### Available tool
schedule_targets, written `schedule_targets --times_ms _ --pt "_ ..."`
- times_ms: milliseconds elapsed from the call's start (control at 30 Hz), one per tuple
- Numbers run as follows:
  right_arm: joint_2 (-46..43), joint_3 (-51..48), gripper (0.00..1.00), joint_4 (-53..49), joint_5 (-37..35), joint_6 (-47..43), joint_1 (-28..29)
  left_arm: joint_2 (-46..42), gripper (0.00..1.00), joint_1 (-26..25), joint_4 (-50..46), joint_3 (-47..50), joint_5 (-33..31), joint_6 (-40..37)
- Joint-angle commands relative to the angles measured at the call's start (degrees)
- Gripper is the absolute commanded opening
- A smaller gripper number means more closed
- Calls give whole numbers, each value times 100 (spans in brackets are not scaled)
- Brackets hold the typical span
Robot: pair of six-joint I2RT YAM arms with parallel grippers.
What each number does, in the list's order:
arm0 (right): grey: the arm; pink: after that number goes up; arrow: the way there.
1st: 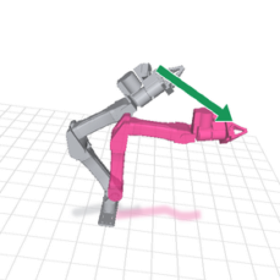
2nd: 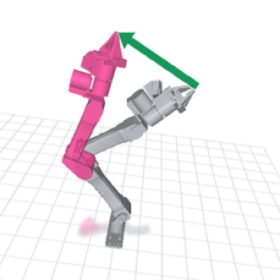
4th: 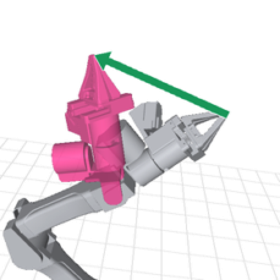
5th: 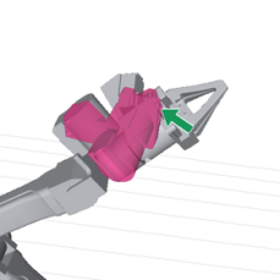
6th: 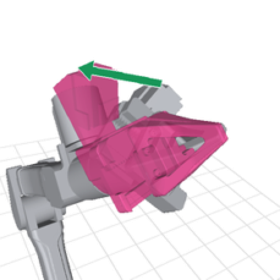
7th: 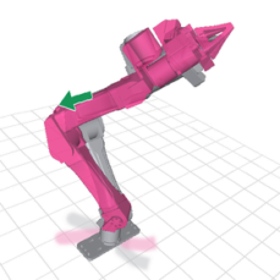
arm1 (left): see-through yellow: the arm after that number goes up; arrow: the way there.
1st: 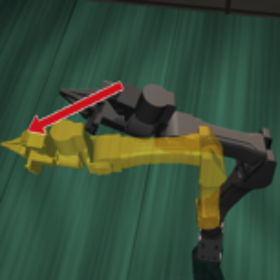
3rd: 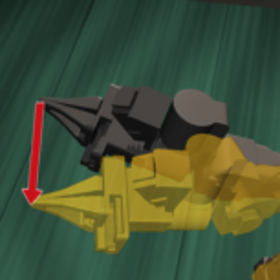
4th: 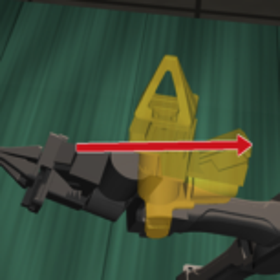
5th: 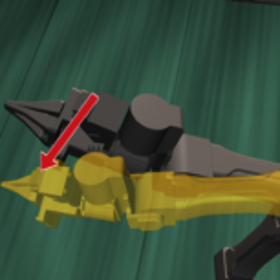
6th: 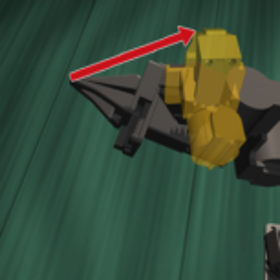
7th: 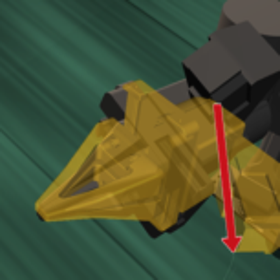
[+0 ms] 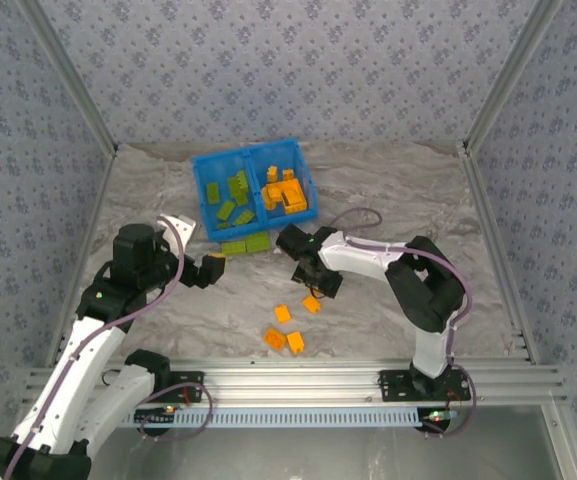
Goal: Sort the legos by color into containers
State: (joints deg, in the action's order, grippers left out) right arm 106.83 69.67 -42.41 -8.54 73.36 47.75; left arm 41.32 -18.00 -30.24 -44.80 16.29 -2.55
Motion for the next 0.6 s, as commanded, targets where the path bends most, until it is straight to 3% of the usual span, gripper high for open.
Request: schedule_targets --times_ms 0,133,300,433,567 --pt "55 -85 61 -47 79 353 -15 -57 99 33 -70 -89 24 -76" --pt "-3 -369 48 -10 78 437 7 -52 99 33 -65 -87 2 -76" --pt "-242 -494 22 -83 -74 427 22 -53 99 33 -79 -90 -1 -78" --pt "-869 -401 20 -366 -556 152 13 -54 99 33 -76 -84 -3 -72" --pt "-1737 32 22 -310 -1412 -942 73 -89 99 33 -40 -78 -4 -71"
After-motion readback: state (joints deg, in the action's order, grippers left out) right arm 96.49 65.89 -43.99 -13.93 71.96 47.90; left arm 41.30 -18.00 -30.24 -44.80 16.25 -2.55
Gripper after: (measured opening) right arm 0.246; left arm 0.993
